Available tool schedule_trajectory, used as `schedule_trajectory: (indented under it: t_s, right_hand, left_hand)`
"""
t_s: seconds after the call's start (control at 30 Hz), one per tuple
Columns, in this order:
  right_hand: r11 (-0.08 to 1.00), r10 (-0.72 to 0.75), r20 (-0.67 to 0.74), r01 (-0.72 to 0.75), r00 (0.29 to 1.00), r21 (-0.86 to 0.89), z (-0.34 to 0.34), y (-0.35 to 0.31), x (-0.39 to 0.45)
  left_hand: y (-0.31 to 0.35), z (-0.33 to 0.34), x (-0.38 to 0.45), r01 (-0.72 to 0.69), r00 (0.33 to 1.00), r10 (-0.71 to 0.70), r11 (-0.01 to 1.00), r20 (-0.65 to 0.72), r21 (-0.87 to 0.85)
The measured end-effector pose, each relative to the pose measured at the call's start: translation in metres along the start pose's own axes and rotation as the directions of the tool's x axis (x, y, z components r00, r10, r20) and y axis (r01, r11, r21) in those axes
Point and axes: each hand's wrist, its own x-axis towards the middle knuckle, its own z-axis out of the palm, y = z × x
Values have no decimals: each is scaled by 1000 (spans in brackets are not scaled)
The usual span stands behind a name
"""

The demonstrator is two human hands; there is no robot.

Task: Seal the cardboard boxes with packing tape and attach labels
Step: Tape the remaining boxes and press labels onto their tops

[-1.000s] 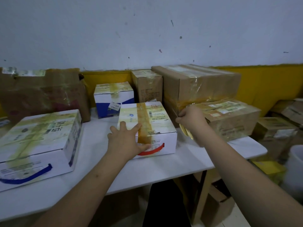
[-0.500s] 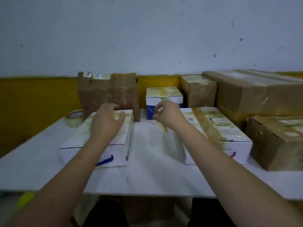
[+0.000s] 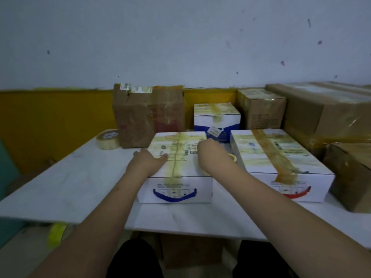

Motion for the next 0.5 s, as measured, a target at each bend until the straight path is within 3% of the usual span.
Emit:
schedule_trajectory:
  t_s: [0.1,0.17,0.23,0.37,0.4,0.47,0.5]
  right_hand:
    - [994,61,-61,-66,996,-89,-1,28,-5]
    - [992,92,-24,-93,996,-83,-2,39,-2]
    - [993,111,18,-110,994,-32,-4,46,9]
    - [983,137,-39,-131,990,130,-25,38,64]
    - [973,128,-57,-114,990,202,-33,32,79]
    - [937,90,-85,-55,992,344,-47,18,112]
    - [919,83,-94,-40,992,392,-51,11,131]
  left_hand:
    - [46,26,-8,-1,1000,2,997,12,-75]
    - [64,36,-5,-21,999,27,992,45,-125]
    - [71,39,5,-63,989,89,976,114,-209]
    - [68,20,28,-69,942,172,939,287,-338]
    - [65,8,42,-82,958,173,929,227,-361]
    - [55,-25,76,-173,985,151,920,-90,-353]
    - [47,-44,94,-206,957,114,916,-268,-346]
